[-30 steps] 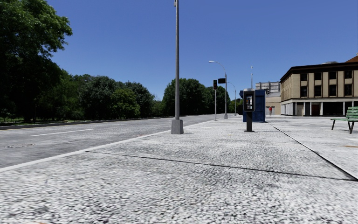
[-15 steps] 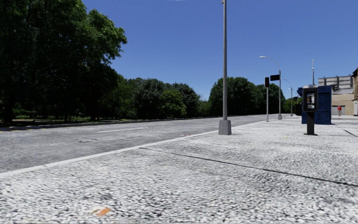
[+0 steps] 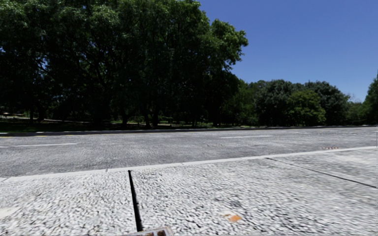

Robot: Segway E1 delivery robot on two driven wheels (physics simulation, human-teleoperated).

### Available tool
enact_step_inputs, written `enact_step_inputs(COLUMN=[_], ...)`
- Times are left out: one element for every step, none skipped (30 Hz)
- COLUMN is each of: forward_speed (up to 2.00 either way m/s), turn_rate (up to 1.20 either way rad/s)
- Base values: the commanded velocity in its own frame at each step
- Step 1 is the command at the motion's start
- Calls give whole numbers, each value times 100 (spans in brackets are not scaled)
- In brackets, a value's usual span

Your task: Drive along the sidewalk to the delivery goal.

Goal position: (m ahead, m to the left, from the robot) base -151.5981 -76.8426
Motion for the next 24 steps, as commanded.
enact_step_inputs(forward_speed=[0,0,0,0,0,0,0,0,0,0,0,0,0,0,0,0,0,0,0,0,0,0,0,0], turn_rate=[120,120,120,120,120,120,120,120,120,120,120,120,120,120,120,120,120,120,120,120,120,120,120,120])
